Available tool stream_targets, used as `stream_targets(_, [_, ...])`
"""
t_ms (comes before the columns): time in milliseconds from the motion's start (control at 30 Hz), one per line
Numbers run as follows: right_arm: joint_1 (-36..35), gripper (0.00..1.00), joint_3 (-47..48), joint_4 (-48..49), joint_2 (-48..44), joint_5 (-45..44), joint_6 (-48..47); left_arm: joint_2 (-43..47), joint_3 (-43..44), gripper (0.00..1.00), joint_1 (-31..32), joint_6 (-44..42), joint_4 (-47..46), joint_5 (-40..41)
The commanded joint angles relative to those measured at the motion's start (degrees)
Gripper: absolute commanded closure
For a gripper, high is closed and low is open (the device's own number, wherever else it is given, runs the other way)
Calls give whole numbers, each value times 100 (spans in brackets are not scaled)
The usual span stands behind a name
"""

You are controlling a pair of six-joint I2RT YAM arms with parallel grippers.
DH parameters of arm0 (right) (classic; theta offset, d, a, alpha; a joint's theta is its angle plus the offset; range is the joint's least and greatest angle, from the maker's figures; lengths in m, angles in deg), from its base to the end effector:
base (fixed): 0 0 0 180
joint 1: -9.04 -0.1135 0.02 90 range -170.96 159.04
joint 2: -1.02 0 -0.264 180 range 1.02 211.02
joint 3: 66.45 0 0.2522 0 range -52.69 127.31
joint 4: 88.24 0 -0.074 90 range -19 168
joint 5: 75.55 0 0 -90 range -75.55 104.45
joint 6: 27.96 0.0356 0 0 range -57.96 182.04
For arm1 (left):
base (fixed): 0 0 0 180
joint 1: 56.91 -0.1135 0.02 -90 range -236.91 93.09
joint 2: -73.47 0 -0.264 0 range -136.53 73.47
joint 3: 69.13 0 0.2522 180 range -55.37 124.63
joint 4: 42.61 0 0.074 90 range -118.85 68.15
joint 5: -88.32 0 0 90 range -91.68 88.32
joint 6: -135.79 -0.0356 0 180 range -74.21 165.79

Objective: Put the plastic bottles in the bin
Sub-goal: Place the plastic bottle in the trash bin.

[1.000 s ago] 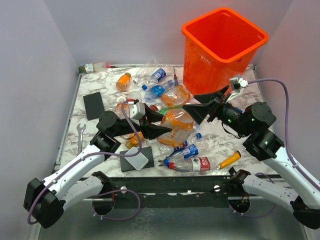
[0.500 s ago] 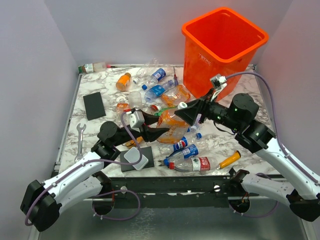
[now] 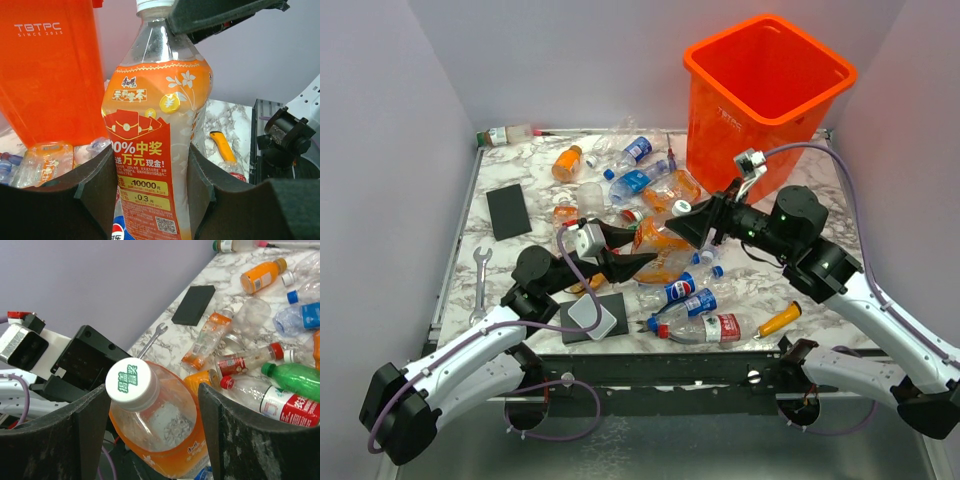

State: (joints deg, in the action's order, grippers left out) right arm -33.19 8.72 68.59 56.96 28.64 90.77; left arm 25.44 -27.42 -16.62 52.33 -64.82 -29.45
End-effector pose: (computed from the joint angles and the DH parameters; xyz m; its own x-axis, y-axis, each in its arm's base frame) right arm 0.1559 0.1533 0.4078 -0.4449 0.2256 -0.8667 -0.7057 0.5076 0.4943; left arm 0.1385 -0.1391 0.3109 0.1034 -0.2198 -0.9701 0.9318 0.3625 0.0172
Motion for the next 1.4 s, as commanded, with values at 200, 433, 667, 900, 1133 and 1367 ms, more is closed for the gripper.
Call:
stream_targets(200, [8,33,-28,787,277,-15,208,130,-75,93,79,-86,-193,153])
stream_targets(433, [8,93,111,607,451,196,179,184,-70,90,101,-118,-133,317])
stream_targets(667, [12,99,918,-398,298,-541,-490,414,-70,1,110,-42,28,1238])
stream_targets(900, [9,99,3373,-1259,752,-3176,-1750,1183,-274,1,102,-247,143,3569])
stream_targets(1133, [25,99,4854,421,1849,-5755,-3821,1424,69,1,101,37,1039,5494])
stream_targets(1367, [1414,99,5976,1045,3223,-5628,-3846,1405,190,1,102,127,1332,5355])
